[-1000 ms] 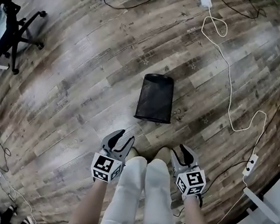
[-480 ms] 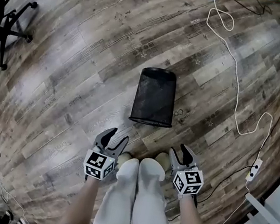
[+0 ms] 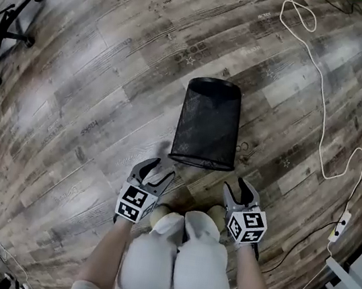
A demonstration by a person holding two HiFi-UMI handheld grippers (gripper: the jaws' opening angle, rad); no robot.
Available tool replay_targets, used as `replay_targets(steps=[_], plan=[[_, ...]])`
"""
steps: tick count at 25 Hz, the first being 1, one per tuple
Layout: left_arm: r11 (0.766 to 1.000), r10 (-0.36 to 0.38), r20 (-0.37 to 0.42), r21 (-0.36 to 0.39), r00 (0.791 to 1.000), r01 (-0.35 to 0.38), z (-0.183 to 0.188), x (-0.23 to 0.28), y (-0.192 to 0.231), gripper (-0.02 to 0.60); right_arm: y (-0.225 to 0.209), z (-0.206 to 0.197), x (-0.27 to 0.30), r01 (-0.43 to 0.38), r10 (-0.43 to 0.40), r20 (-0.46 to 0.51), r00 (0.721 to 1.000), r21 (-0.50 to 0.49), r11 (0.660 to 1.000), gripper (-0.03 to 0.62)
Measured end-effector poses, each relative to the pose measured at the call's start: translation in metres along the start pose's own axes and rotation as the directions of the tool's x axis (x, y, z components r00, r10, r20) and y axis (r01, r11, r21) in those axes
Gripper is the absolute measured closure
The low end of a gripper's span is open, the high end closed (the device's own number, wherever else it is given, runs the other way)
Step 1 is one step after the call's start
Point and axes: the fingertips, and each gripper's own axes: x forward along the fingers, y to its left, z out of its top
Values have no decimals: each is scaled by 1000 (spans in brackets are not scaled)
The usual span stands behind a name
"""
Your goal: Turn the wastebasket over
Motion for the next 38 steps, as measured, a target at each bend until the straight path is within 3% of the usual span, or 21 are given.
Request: replay_targets(steps=[4, 9, 13, 20, 24, 27, 32, 38], plan=[[999, -23, -36, 23, 999, 24, -23, 32, 12, 350, -15, -20, 31, -9, 9, -7, 1000, -4, 1000, 391], [997, -29, -24, 72, 999, 31, -31, 59, 28, 318, -32, -33, 62, -17, 17, 24, 1000, 10, 1000, 390], [989, -84, -25, 123, 996, 87, -40, 78, 28, 318, -35, -35, 84, -30, 28, 70, 997, 17, 999, 390], [966, -109, 63, 241, 992, 91, -27, 89, 30, 318, -37, -13, 94, 36, -41, 225, 974, 25, 999, 431], [975, -82, 136, 216, 987, 51, -15, 86, 38, 318, -39, -8, 92, 79, -78, 260, 962, 9, 997, 526], [982, -61, 142, 184, 988, 34, -12, 85, 45, 319, -37, -6, 92, 87, -83, 273, 958, -4, 996, 537], [972, -12, 127, 233, 992, -18, -10, 82, 50, 436, -38, -7, 91, 102, -98, 259, 961, -4, 995, 546], [966, 61, 49, 248, 997, -72, 0, 74, 51, 479, -35, 15, 83, 110, -100, 198, 975, -42, 993, 551]])
